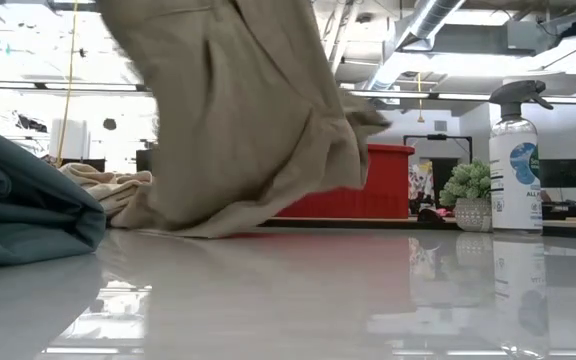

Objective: Fold Laundry from Bin
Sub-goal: Fold the brown shorts

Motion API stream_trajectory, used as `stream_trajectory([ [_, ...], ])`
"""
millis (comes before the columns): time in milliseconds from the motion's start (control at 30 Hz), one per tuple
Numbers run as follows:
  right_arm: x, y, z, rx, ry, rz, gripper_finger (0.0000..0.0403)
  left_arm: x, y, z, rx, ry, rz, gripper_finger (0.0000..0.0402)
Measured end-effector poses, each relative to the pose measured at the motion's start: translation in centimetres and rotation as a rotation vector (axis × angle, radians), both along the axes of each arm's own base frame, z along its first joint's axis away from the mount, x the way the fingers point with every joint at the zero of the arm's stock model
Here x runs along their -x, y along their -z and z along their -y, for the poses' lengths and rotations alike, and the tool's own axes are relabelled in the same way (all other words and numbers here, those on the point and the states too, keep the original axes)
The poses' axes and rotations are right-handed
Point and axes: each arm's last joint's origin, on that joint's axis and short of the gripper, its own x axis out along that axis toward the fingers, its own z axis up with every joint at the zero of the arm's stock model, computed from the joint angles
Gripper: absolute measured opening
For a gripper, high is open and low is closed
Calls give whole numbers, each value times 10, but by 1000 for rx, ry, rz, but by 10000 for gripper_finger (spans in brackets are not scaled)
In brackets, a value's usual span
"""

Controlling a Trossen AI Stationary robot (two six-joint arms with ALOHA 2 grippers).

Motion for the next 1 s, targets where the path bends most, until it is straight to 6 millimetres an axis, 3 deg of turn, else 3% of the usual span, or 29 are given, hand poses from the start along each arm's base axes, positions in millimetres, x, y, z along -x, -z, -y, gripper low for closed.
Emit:
stream_trajectory([
  [400, -2, -6, 7, 158, 188, 89, 227, 3, -34, -41, 386, -172, 697, 0],
  [600, -6, -29, 10, 408, 222, 150, 227, -6, -30, -44, 384, -168, 699, 0],
  [767, -14, -38, 29, 539, 312, 108, 227, -11, -28, -44, 411, -150, 714, 0],
  [1000, -21, -23, 66, 556, 354, -55, 227, -12, -31, -43, 422, -110, 743, 0],
])
